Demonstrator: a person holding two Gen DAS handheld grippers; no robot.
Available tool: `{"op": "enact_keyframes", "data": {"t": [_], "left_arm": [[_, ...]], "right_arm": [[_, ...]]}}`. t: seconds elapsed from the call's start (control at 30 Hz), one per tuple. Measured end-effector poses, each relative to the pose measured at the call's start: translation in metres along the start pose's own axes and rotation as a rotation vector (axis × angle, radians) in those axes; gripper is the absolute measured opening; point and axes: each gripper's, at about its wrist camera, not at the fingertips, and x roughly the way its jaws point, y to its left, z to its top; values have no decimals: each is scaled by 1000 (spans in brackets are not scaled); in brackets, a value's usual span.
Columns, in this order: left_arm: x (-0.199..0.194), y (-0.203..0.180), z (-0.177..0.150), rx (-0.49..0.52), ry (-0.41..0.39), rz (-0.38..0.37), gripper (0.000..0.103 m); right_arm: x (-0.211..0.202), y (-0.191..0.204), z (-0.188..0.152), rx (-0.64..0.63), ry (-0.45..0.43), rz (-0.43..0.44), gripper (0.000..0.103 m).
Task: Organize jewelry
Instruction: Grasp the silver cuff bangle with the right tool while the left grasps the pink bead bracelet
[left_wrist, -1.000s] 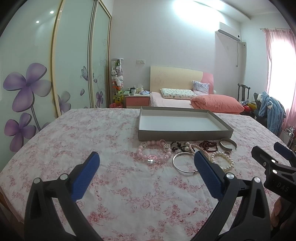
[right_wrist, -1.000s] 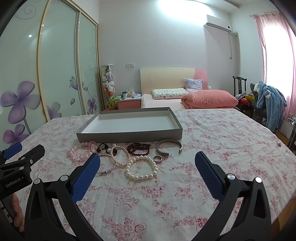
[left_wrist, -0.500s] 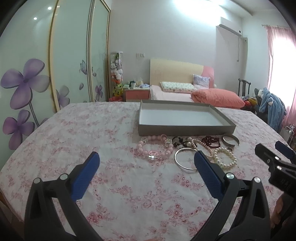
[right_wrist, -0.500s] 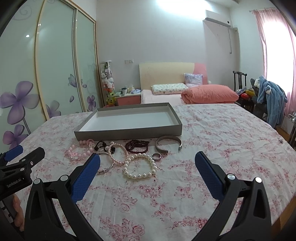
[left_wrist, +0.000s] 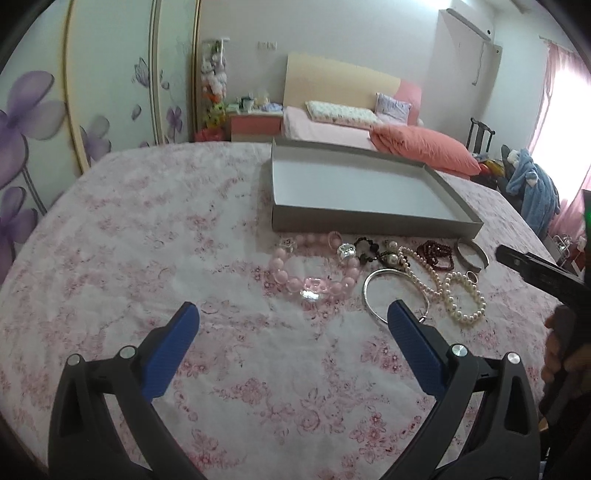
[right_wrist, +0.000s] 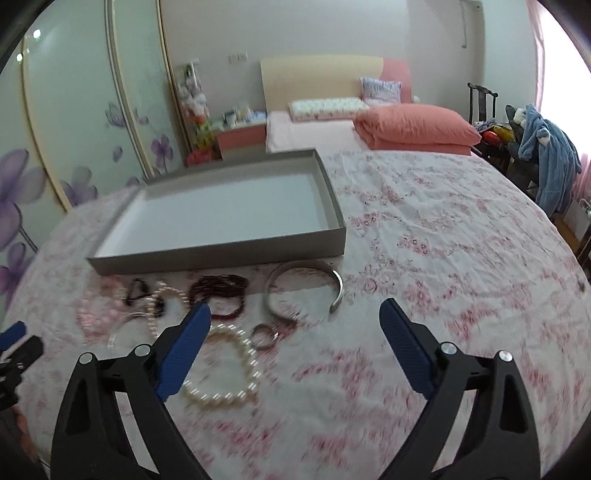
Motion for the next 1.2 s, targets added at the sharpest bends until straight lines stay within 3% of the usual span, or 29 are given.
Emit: {"op": "enact_keyframes", "data": {"t": [0.23, 0.5, 0.67, 0.77, 0.83, 1.0, 1.13, 1.2], "left_arm": [[12, -3, 9, 60, 31, 81, 99], [26, -1, 18, 70, 59, 93, 99], [37, 2, 22, 61, 73, 92, 98], [47, 4, 26, 56, 93, 93, 90], [54, 5, 27, 52, 109, 94, 83], [72, 6, 31, 50, 157, 99, 67], [78, 6, 34, 47, 158, 97, 65], [80, 5, 35, 46, 162, 95, 54]], "right_arm": [[39, 1, 13, -3, 93, -44, 91], [57, 4, 14, -8, 150, -72, 91], [62, 7, 11, -14, 163, -84, 85], [62, 7, 12, -12, 157, -83, 80], [61, 7, 13, -14, 143, -78, 68], [62, 8, 16, -11, 140, -75, 68], [62, 8, 16, -10, 140, -76, 68], [62, 8, 16, -10, 139, -77, 68]]}}
